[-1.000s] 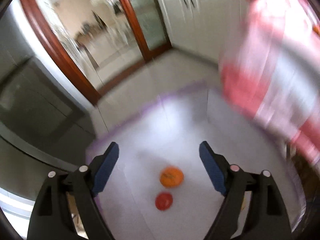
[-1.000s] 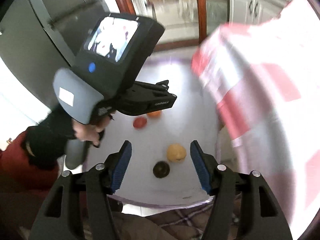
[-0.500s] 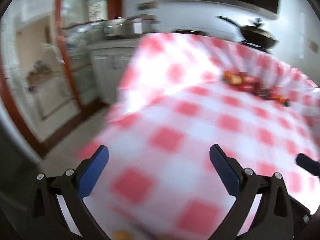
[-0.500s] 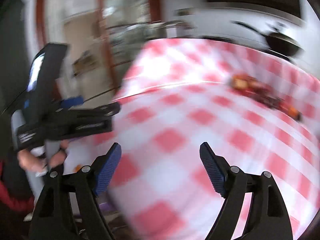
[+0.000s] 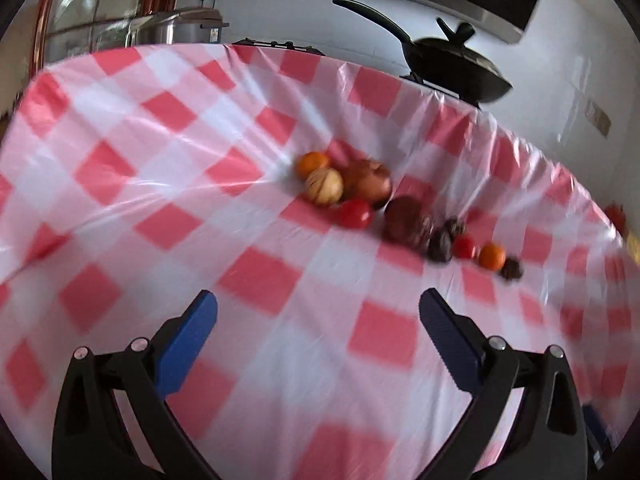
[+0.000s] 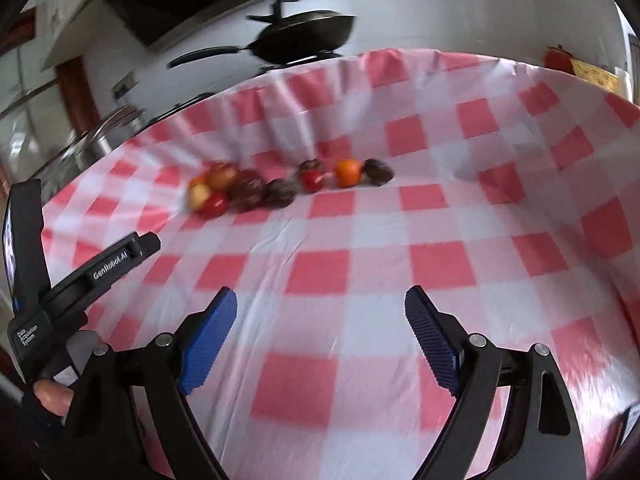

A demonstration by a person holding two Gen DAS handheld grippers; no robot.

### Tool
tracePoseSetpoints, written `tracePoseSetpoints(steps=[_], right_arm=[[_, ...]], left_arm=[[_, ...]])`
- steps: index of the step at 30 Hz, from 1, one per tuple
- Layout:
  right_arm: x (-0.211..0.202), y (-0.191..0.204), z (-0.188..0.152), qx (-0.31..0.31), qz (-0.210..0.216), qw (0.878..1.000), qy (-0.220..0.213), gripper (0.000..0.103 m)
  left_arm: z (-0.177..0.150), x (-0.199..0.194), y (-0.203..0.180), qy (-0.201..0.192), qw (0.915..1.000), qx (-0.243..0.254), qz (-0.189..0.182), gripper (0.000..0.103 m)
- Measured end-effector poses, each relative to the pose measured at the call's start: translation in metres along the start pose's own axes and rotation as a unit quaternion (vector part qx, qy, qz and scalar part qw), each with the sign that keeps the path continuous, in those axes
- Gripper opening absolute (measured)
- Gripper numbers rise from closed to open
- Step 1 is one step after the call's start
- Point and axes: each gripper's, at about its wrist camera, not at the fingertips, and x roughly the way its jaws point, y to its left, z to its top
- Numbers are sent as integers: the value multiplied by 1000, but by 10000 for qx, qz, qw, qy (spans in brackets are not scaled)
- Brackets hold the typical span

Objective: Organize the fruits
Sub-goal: 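Move both open tools back toward the fruit cluster on the table, then grasp a dark mangosteen with the right tool while the left tool grasps a dark red apple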

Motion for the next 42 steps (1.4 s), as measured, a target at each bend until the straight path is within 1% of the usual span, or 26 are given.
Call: tracePoseSetpoints(steps=[3, 7, 9, 11, 13, 16, 19, 21, 23, 24, 26, 28, 31, 33, 37, 39, 40, 42], right_arm=[[18, -8, 17, 44, -168, 9998, -42, 85], [36, -14, 30, 98, -386, 9991, -115, 85], [43, -17, 33, 99, -496, 9986, -128, 85], [54, -21, 38, 13, -629, 9980, -46, 85], [65, -25, 44, -122, -786, 9968, 18, 85], [81, -34, 56, -190, -853, 9961, 137, 85], [98, -43, 69, -143, -879, 9957, 253, 84], [110, -43, 74, -266, -947, 9946, 332, 78], [125, -45, 79, -244, -875, 9945, 514, 75], [130, -45, 83, -248, -873, 9945, 525, 75], [140, -43, 90, -361, -1034, 9925, 538, 74], [156, -43, 99, -453, -1086, 9908, 662, 71], [180, -41, 109, -596, -1166, 9870, 936, 66], [190, -39, 113, -691, -1216, 9847, 1043, 63], [203, -29, 120, -1127, -1321, 9792, 1051, 55], [206, -26, 121, -1255, -1289, 9781, 1045, 41], [207, -23, 121, -1336, -1168, 9786, 1046, 40], [204, -21, 118, -1335, -1136, 9784, 1091, 40]], left_arm=[[12, 18, -4, -73, 9986, -457, -259, 101], [27, 37, 0, -216, 9950, -881, -419, 101], [36, 44, 7, -305, 9919, -1119, -520, 101], [46, 54, 17, -392, 9872, -1392, -679, 101], [52, 62, 24, -383, 9847, -1487, -825, 101], [56, 72, 28, -246, 9846, -1436, -962, 101], [54, 70, 34, -272, 9865, -1358, -875, 101], [52, 67, 36, -325, 9866, -1341, -868, 101], [51, 66, 36, -349, 9870, -1316, -859, 101], [51, 66, 34, -338, 9873, -1282, -878, 101], [50, 68, 30, -261, 9886, -1172, -912, 101], [48, 68, 28, -224, 9895, -1102, -911, 101], [47, 69, 27, -167, 9910, -1040, -822, 101], [46, 72, 29, -89, 9906, -1082, -837, 101], [45, 76, 30, 33, 9907, -1100, -804, 101], [45, 77, 29, 51, 9912, -1049, -800, 101], [45, 77, 28, 60, 9915, -1014, -807, 101], [44, 78, 26, 112, 9922, -938, -809, 101]])
